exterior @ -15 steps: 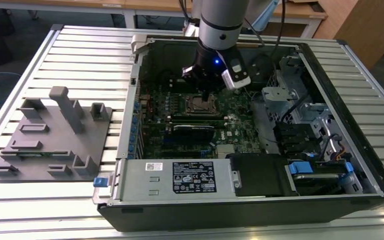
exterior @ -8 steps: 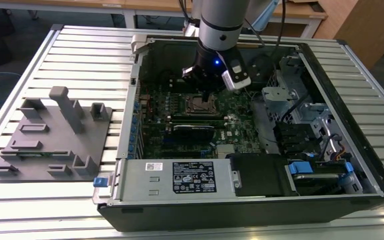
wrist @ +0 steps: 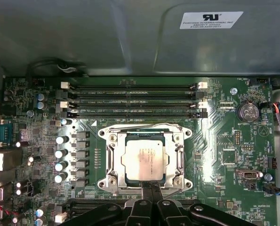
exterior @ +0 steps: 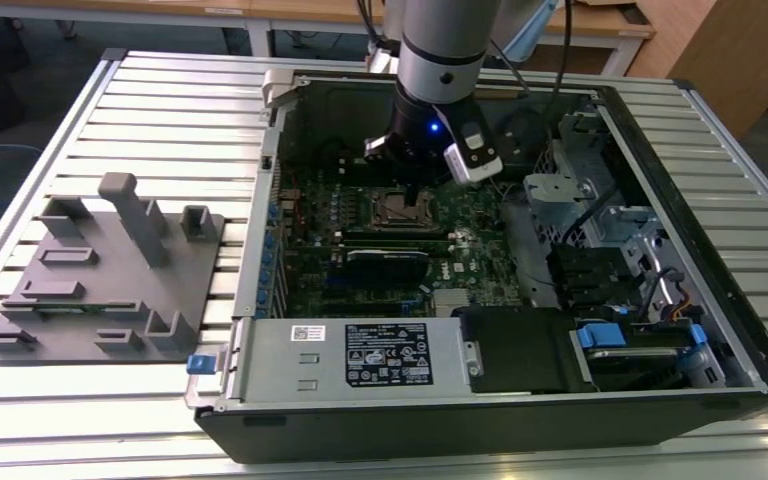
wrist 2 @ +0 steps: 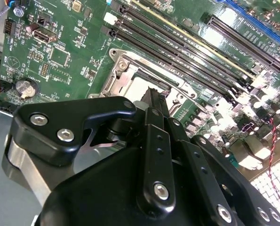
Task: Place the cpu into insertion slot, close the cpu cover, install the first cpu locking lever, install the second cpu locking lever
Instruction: 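Install the second cpu locking lever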
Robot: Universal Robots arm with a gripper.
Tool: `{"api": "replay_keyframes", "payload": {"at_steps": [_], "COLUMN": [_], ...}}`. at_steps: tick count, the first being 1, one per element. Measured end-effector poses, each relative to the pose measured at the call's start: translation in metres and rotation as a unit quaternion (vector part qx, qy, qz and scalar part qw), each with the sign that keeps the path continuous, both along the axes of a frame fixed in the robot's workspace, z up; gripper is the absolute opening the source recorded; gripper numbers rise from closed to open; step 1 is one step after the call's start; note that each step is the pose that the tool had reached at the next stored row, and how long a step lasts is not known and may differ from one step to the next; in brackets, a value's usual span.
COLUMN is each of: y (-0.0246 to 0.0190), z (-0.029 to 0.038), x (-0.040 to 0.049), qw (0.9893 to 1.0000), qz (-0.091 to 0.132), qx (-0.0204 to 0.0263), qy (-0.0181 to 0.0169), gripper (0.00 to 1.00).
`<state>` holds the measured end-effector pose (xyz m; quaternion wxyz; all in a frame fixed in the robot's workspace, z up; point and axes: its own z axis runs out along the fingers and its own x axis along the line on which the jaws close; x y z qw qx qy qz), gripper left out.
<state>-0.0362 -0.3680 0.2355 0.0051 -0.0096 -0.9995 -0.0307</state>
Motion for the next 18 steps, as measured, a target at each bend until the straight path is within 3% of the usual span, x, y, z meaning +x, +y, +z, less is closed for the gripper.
{"api": "replay_keyframes", "payload": {"at_steps": [18], "y": [-0.0001], "z": [-0.0032], "x": [0.0001], "qw": [1.0], "qz": [0.0], "qx": [-0.0009], "qy": [-0.0003], "gripper": [0.1]}}
